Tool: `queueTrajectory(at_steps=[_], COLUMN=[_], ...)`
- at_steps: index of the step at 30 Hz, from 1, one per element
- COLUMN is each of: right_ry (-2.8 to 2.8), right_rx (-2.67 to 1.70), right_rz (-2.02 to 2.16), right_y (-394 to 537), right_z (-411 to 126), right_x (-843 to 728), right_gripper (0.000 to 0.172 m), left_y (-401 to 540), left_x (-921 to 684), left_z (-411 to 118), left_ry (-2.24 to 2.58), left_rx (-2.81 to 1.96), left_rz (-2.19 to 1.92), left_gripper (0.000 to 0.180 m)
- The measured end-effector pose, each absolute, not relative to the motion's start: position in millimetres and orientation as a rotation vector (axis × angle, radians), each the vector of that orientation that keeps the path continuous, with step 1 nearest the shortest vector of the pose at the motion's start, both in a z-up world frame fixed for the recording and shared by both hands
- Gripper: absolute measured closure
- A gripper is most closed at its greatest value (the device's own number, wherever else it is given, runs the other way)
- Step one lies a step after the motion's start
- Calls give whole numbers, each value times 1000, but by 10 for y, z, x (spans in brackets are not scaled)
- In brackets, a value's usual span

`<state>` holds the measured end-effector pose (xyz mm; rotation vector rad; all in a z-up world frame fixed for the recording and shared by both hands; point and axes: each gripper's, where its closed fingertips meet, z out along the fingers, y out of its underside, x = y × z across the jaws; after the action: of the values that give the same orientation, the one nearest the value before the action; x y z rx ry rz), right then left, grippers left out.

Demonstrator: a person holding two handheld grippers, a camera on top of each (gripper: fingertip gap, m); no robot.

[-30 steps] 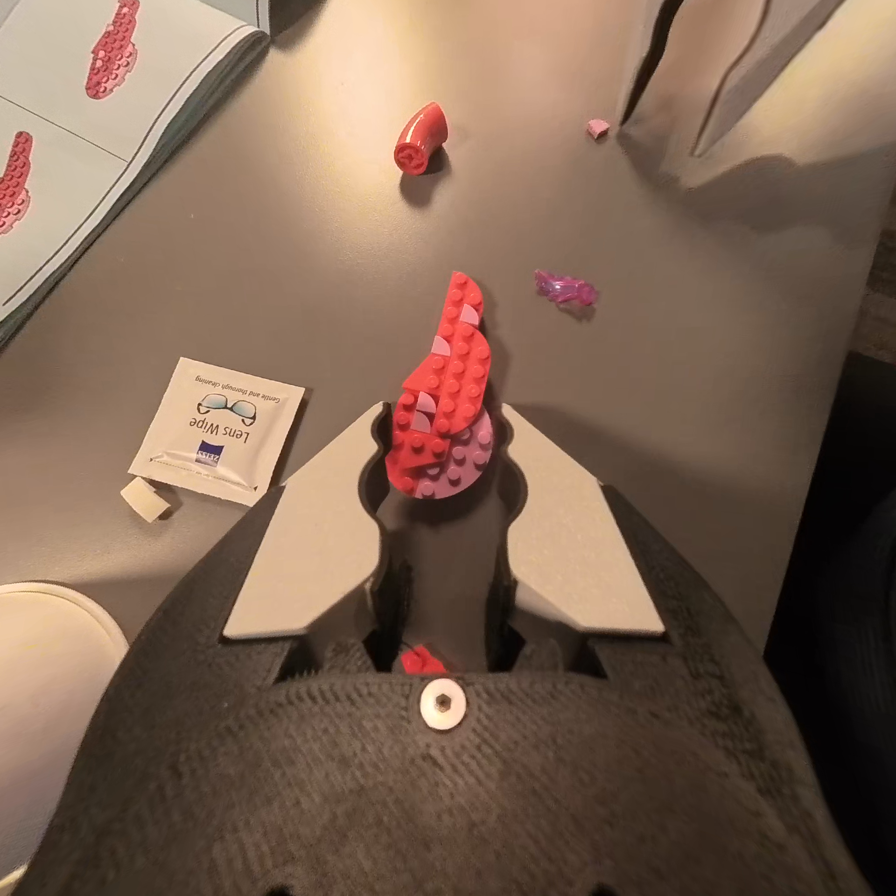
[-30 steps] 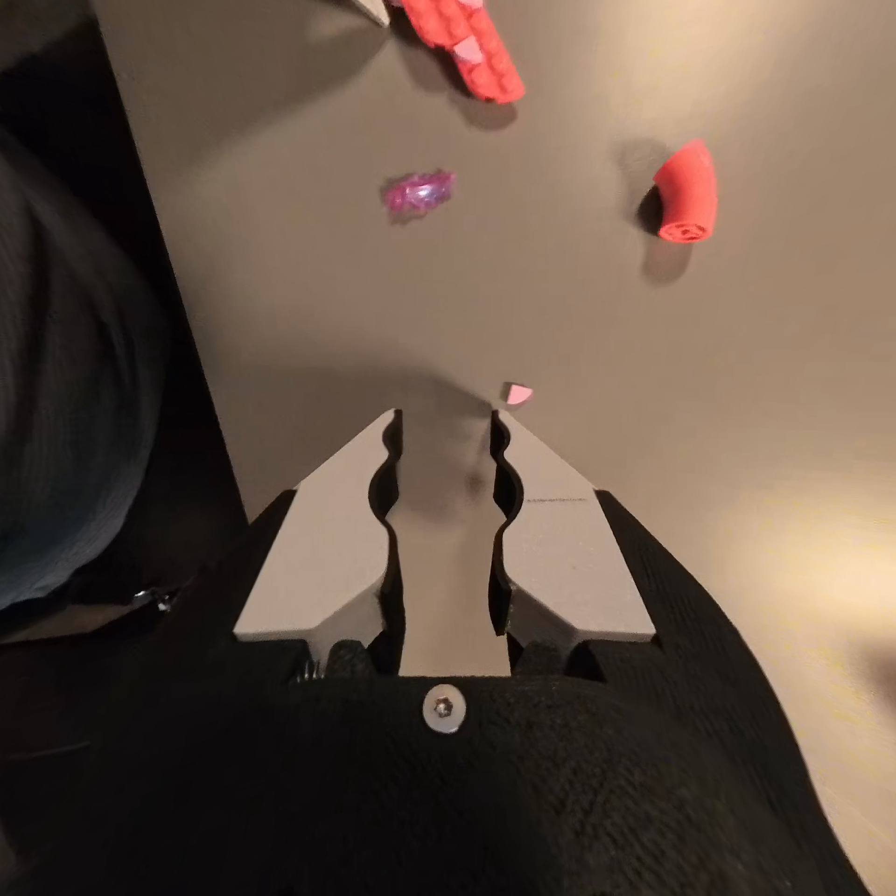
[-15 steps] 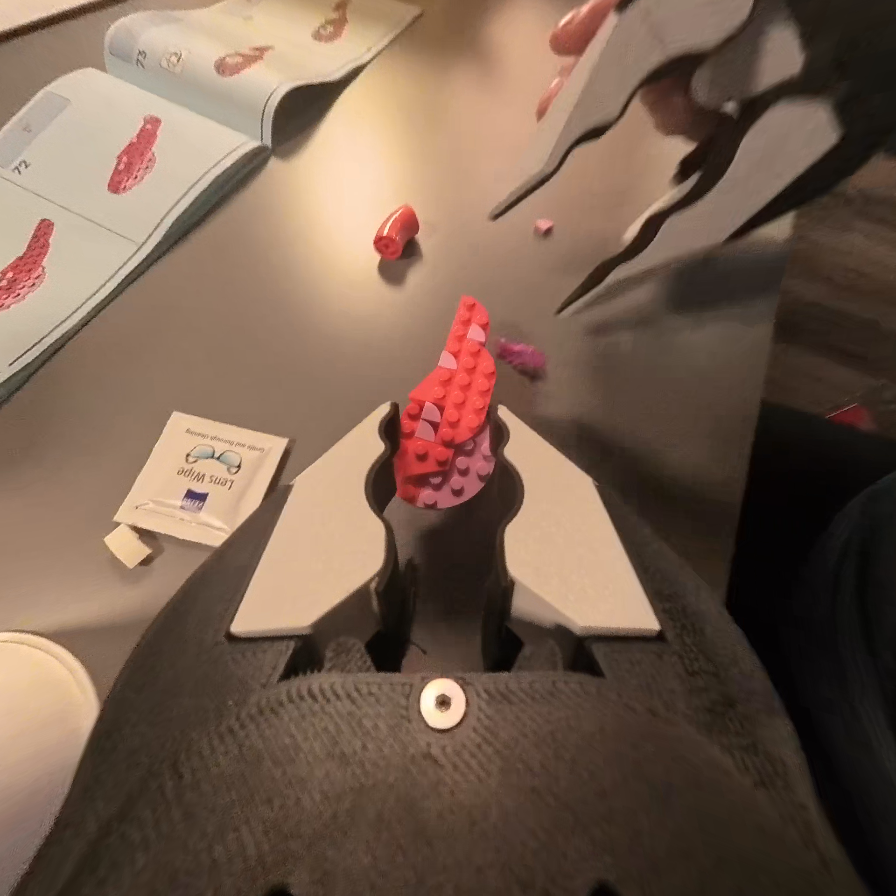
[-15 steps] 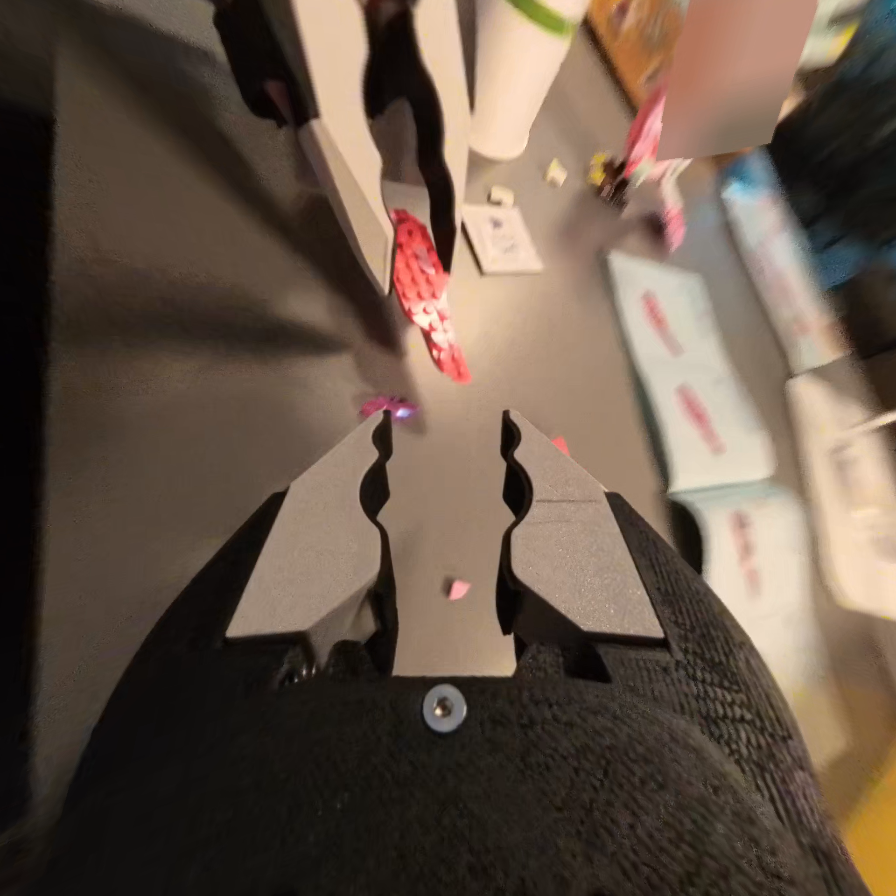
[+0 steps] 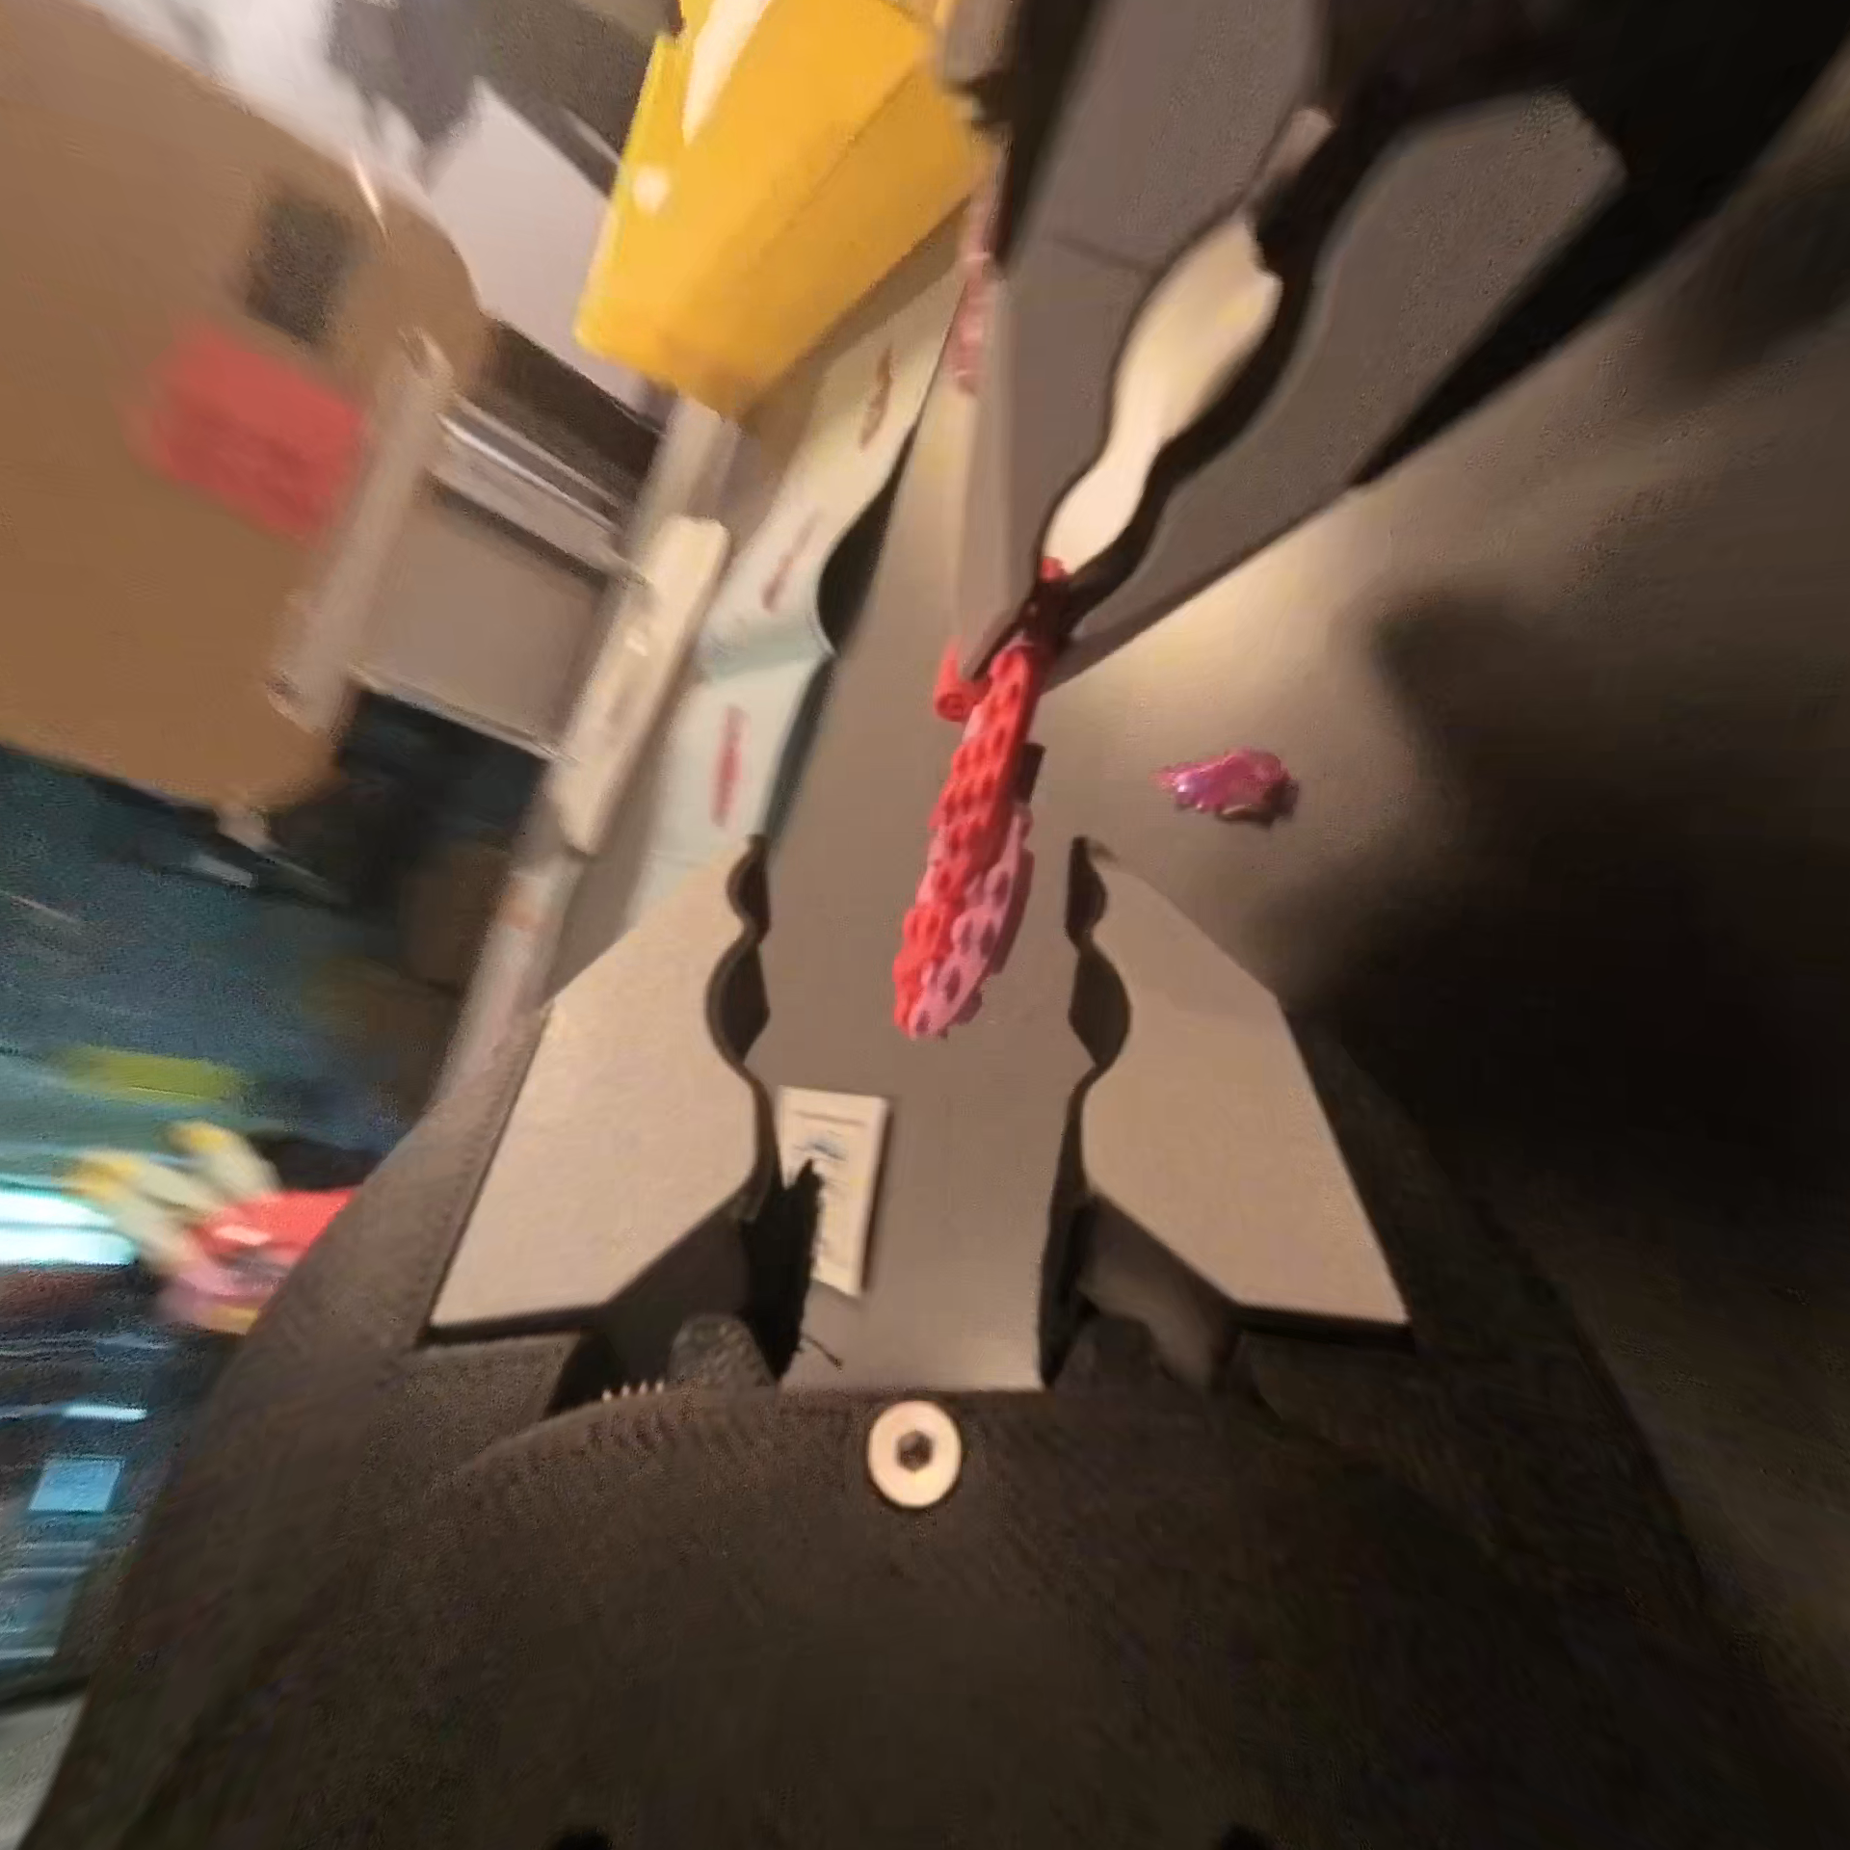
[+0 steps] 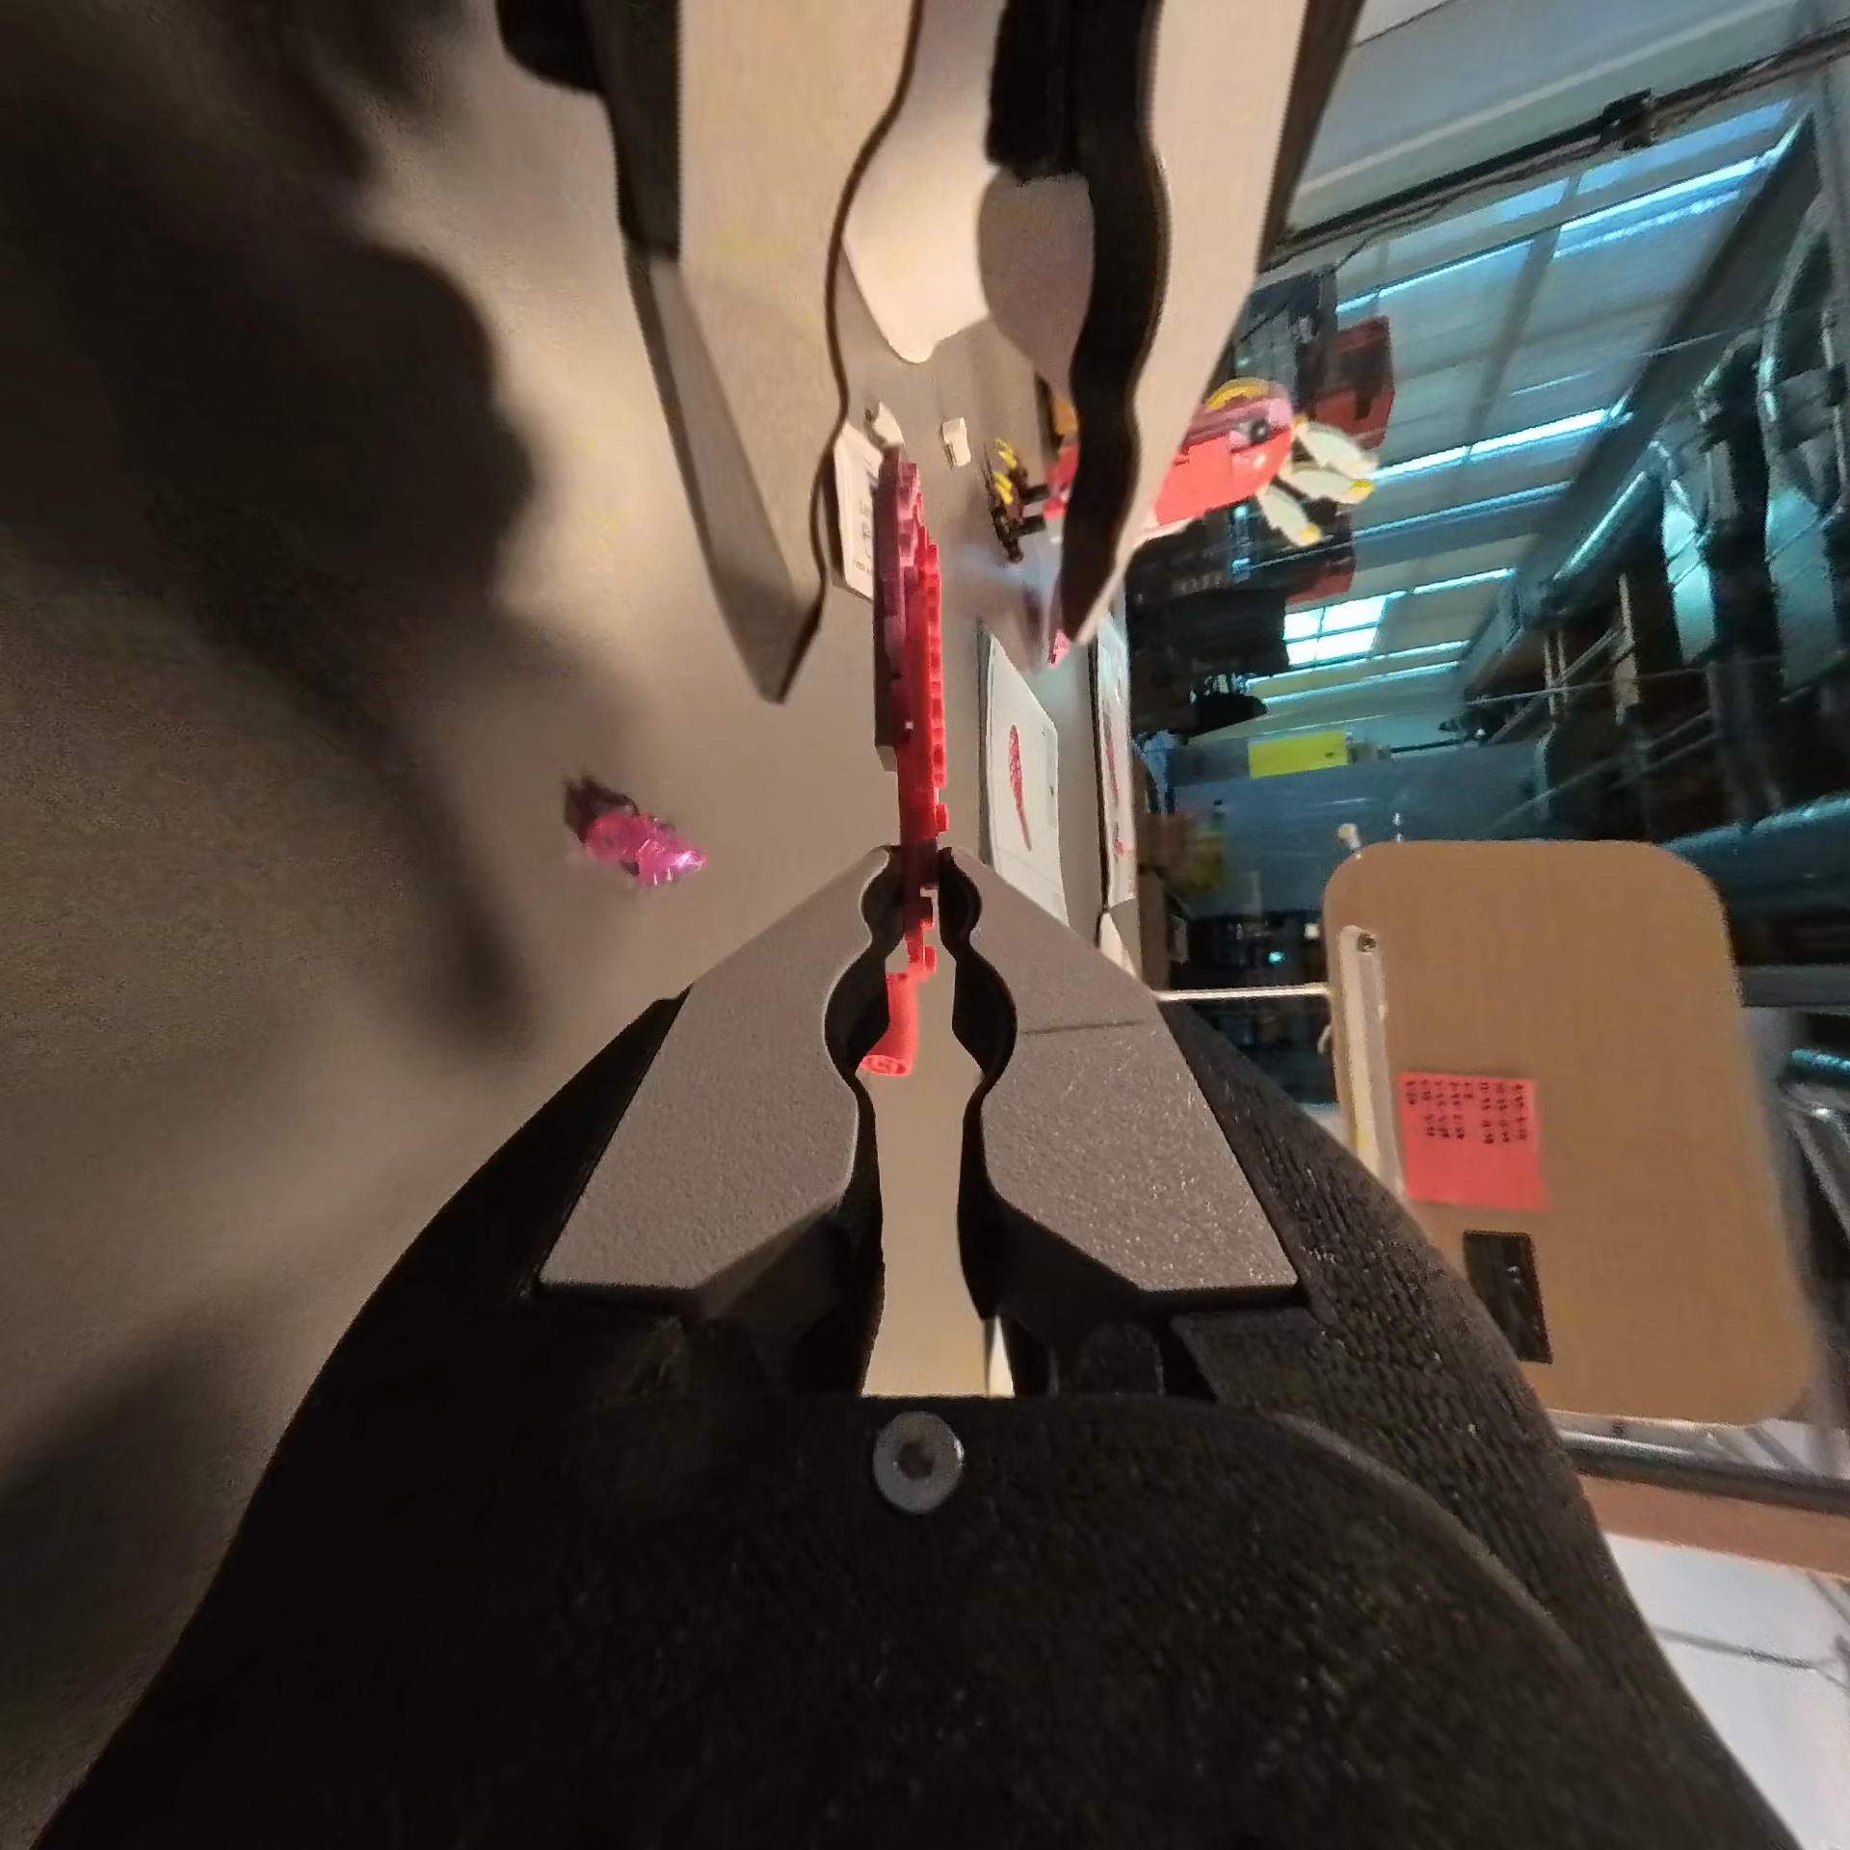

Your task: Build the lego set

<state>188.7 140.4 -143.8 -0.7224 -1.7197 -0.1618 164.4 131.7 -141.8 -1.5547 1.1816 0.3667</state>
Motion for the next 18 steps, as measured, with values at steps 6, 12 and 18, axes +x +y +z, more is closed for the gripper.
queueTrajectory(at_steps=[6, 12, 18], right_ry=[-1667, -1603, -1409], right_rx=[-633, -873, -1300], right_rz=[-233, 0, 553], right_y=[1433, 1515, 1806], right_z=[-1358, -1295, -1149], right_x=[1900, 1966, 2452], right_gripper=[169, 141, 141], left_y=[1387, 1424, 1452], left_x=[1765, 1638, 1595], left_z=[-1374, -1303, -1389], left_ry=[1276, 1215, 1215], left_rx=[-1195, -1138, -1222], left_rz=[772, 899, 815], left_gripper=[168, 169, 169])
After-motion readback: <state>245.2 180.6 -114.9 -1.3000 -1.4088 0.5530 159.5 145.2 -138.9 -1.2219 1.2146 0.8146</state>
